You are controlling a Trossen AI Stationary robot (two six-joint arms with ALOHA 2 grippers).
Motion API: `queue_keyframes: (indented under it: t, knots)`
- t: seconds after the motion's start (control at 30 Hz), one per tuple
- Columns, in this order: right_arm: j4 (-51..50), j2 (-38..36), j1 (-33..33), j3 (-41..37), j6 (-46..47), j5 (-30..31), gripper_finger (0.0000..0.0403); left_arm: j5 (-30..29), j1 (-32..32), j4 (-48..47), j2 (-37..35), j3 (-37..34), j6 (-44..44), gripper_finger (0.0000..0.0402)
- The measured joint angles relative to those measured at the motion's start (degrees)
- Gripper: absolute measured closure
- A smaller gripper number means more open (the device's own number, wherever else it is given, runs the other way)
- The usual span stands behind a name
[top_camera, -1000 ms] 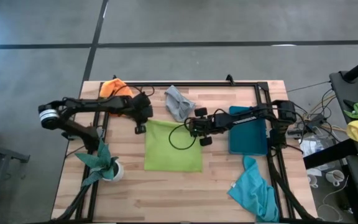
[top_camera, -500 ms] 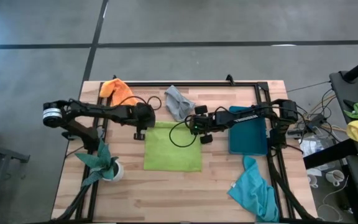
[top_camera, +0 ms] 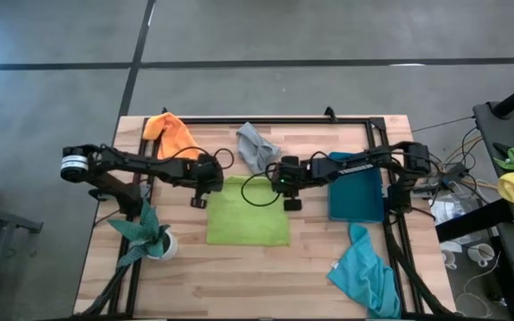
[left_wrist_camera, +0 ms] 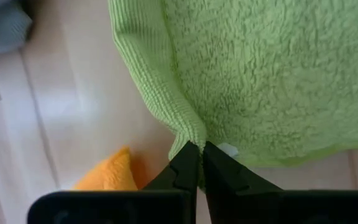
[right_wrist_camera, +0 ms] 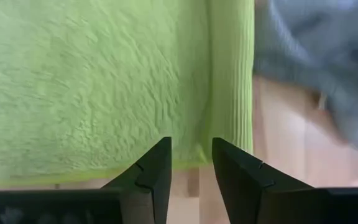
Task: Roll microfiber towels into tight, uniform cylinder then place into a basket
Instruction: Roll the green towel
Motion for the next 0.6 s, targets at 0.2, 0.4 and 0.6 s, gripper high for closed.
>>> queue_keyframes:
  t: [0.2,0.4,0.6]
  knots:
    - [-2.4,-0.3,-3.7,2.5,3.0,-0.5,0.0267,0.0,0.0,-0.1,0.0,-1.3,0.0,0.0402]
    - [-2.5,1.5,-7.9,4.0,0.4,-9.1,0.0205,0.2,0.0,0.1,0.0,-1.3,0.0,0.0402]
    - [-2.5,3.6,-8.6,4.0,-1.6,-13.1,0.0191,0.3,0.0,0.1,0.0,-1.3,0.0,0.0402]
